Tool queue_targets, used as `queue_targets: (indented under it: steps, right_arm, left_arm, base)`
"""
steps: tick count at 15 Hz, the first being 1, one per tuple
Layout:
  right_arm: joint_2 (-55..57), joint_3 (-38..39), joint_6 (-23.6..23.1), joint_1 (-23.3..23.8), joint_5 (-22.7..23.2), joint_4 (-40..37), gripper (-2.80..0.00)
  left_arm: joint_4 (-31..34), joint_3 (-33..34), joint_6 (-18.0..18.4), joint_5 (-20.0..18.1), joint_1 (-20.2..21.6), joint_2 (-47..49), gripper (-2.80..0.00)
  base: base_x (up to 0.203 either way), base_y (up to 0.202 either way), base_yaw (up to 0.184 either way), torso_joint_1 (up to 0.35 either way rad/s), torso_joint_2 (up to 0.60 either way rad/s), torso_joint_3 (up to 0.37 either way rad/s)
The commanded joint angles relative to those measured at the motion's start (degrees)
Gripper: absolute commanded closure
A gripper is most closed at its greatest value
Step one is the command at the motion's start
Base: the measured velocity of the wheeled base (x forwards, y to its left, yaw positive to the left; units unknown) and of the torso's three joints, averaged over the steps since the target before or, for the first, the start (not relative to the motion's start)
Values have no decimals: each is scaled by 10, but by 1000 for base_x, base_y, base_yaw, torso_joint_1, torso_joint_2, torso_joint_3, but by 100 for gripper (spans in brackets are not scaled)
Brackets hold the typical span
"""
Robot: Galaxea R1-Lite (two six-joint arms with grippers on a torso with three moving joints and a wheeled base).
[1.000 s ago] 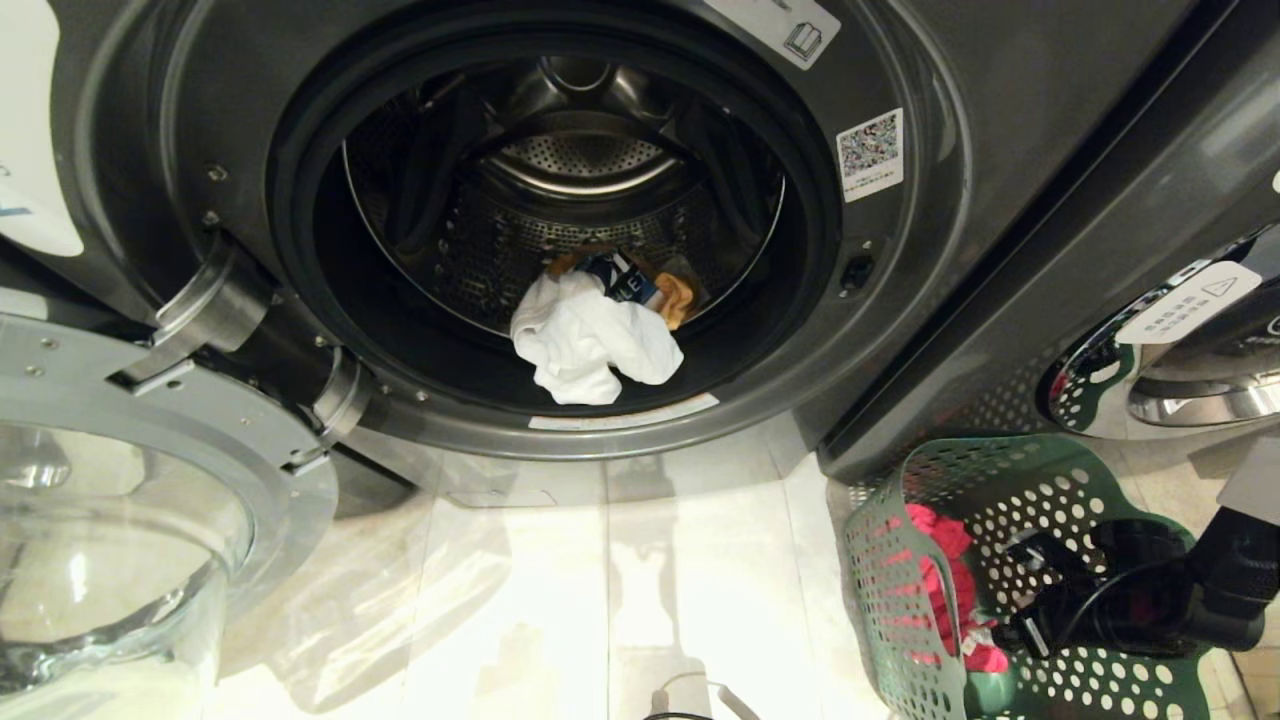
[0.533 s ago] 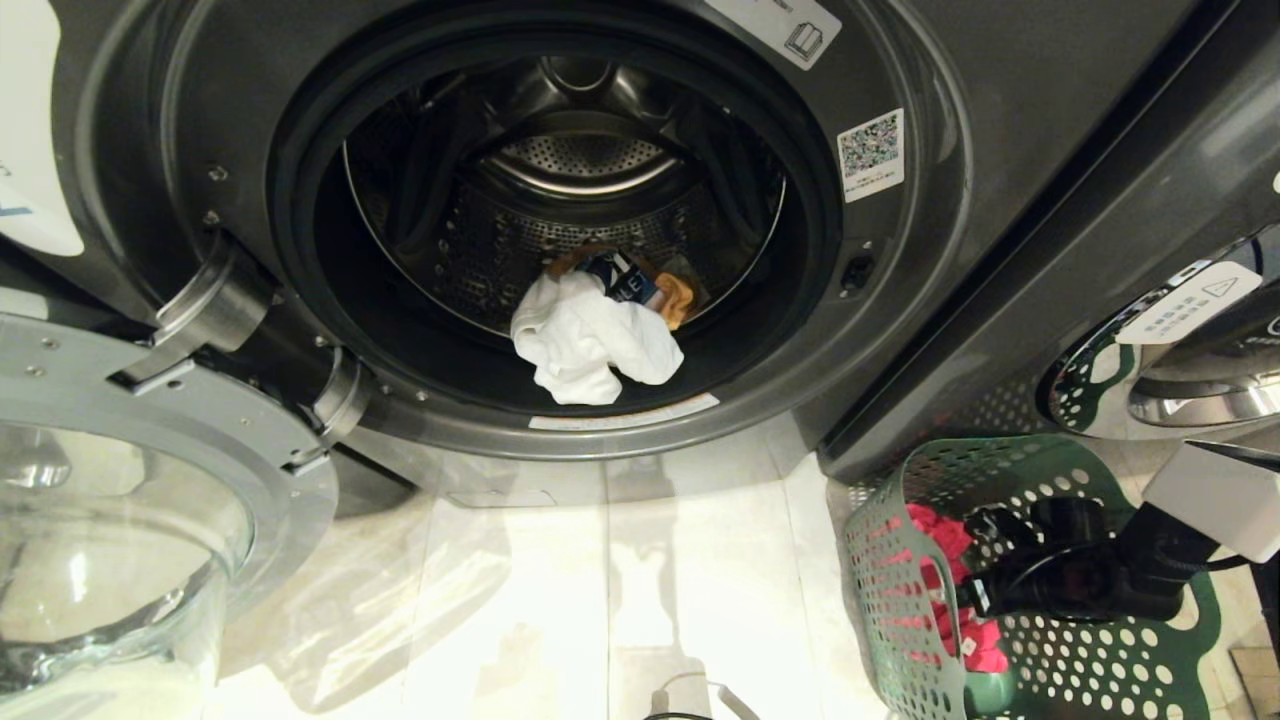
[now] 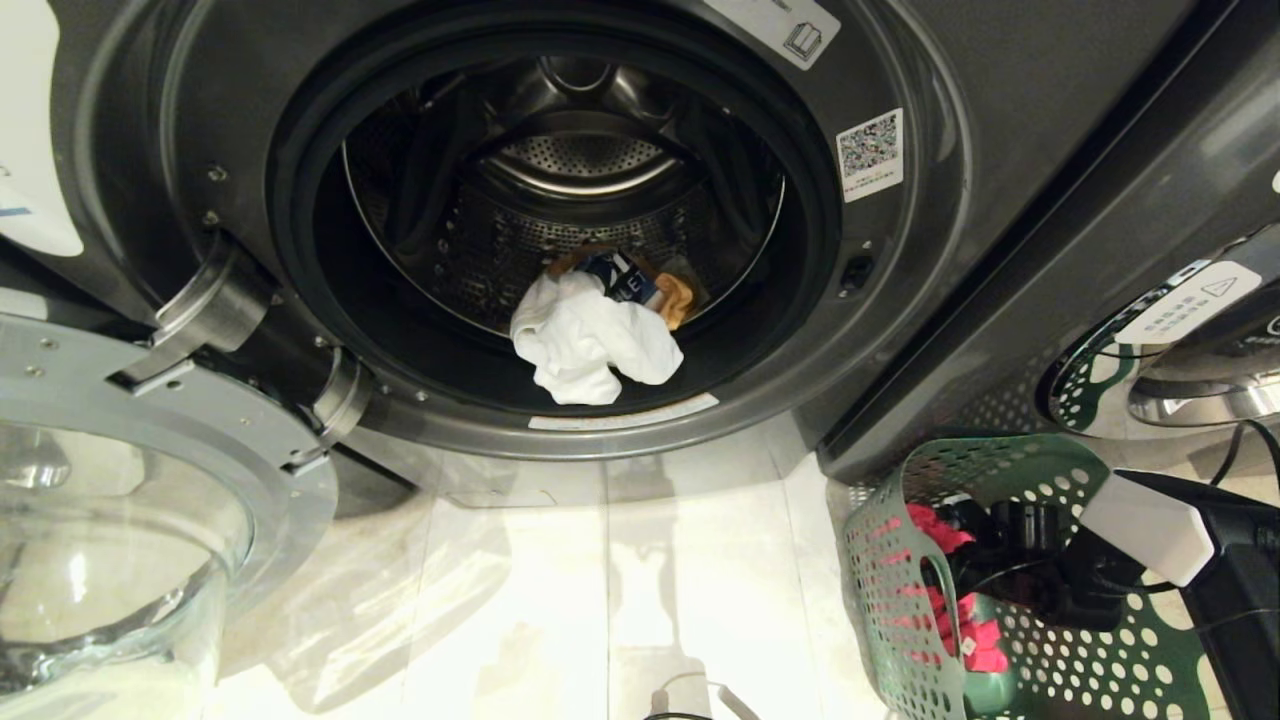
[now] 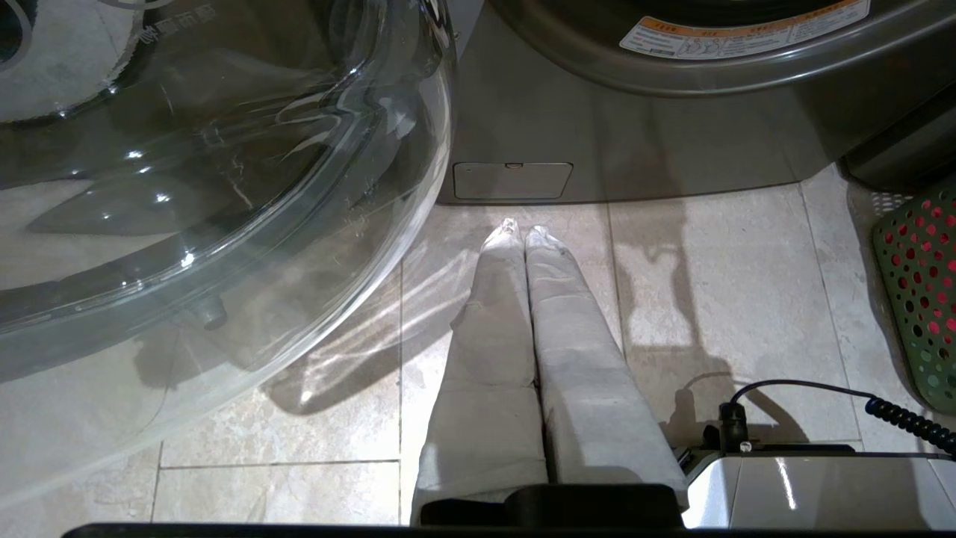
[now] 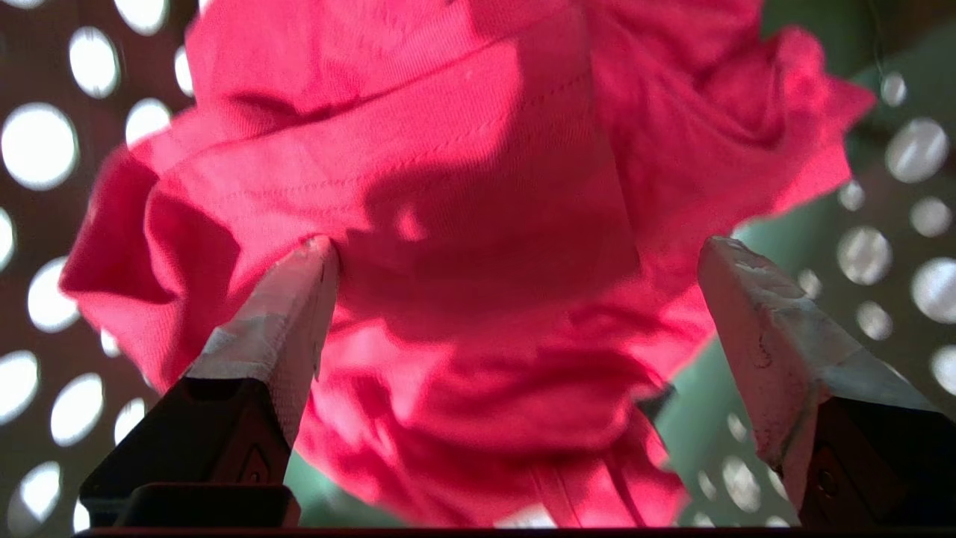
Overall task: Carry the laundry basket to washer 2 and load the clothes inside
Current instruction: Place the clothes into the washing machine
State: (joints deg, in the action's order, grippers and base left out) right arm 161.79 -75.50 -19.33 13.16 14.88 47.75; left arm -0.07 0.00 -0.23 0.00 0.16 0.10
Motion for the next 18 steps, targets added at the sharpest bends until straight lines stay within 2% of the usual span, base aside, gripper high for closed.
queue_targets:
  steps: [1,4,6,12,13,16,18]
  right_arm:
    - [22,-1,21,-7,0,24,-280]
    - [43,-13,65,-24,-26,59,-280]
    - [60,-35,69,-34,-44,82,-280]
    - [100,-57,69,-39,-58,119,-280]
    - [102,-57,69,-39,-65,121,0]
    - [114,-72,66,-40,-88,121,0]
    - [126,-82,66,-41,-122,121,0]
  left_arm:
    - [0,0,0,0,0,0,0]
    - [0,0,0,0,0,0,0]
    - [0,0,0,0,0,0,0]
    - [0,0,0,0,0,0,0]
    - [0,0,0,0,0,0,0]
    - [0,0,0,0,0,0,0]
    - [0,0,0,0,0,0,0]
  base:
    - [0,0,0,0,0,0]
    - [0,0,0,0,0,0]
    - [0,0,0,0,0,0]
    - [0,0,0,0,0,0]
    - [0,0,0,0,0,0]
    - [0,0,0,0,0,0]
    - [0,0,0,0,0,0]
